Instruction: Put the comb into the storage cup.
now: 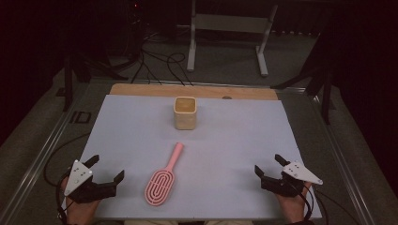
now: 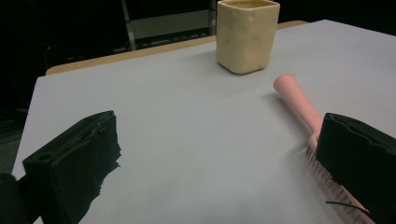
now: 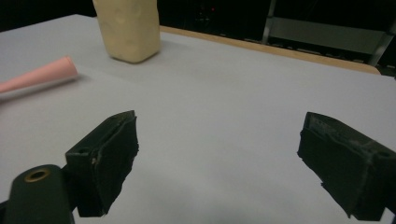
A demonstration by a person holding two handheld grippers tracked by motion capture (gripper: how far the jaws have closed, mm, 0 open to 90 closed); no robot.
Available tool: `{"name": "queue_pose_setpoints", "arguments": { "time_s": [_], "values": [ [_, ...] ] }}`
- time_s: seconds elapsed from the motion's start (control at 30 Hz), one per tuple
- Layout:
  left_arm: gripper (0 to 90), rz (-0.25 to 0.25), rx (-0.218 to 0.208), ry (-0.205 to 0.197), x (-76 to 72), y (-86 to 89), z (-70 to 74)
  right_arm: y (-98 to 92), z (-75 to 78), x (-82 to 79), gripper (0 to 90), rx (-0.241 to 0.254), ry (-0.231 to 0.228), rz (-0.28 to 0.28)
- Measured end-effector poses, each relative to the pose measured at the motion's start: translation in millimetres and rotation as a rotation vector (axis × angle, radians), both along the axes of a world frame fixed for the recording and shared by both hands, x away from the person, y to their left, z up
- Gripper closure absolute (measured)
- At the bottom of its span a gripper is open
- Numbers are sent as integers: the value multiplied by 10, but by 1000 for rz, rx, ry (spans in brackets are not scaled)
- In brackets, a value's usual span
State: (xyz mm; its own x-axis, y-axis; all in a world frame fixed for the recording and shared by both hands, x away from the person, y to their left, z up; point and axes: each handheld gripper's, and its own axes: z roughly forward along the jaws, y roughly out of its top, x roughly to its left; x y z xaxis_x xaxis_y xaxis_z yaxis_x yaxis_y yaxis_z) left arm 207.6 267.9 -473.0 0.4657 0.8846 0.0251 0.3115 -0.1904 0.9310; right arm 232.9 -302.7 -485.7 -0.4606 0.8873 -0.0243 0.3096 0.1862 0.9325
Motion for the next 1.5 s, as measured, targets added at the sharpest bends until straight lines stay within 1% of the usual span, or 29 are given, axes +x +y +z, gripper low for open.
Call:
{"name": "queue_pose_setpoints", "arguments": {
  "time_s": [0.1,0.33,0.4,0.53,0.77,0.87,1.03,1.07,1.23,1.3,1.5],
  "values": [
    [2,-1,-1,-3,11,-16,2,21,-30,8,118,-2,6,-2],
    [2,-1,-11,0,40,-29,8,89,-59,-16,119,-27,9,15],
    [2,0,-4,0,40,-40,12,93,-60,-20,119,-27,7,14],
    [3,2,-4,-4,36,-48,19,96,-61,-19,119,-26,7,15],
    [6,-12,4,-1,41,-107,41,104,-73,-10,120,-35,15,17],
    [6,-27,10,8,59,-148,43,107,-82,-3,120,-39,20,16],
    [6,-45,7,21,76,-210,35,110,-88,1,120,-42,24,15],
    [6,-56,22,26,83,-254,28,111,-88,1,120,-42,24,15],
    [6,-80,28,38,87,-329,12,111,-90,4,120,-42,24,16],
    [6,-100,21,46,77,-393,15,112,-91,6,120,-44,25,17],
    [7,-142,37,65,75,-544,11,112,-92,4,120,-45,25,18]
  ]
}}
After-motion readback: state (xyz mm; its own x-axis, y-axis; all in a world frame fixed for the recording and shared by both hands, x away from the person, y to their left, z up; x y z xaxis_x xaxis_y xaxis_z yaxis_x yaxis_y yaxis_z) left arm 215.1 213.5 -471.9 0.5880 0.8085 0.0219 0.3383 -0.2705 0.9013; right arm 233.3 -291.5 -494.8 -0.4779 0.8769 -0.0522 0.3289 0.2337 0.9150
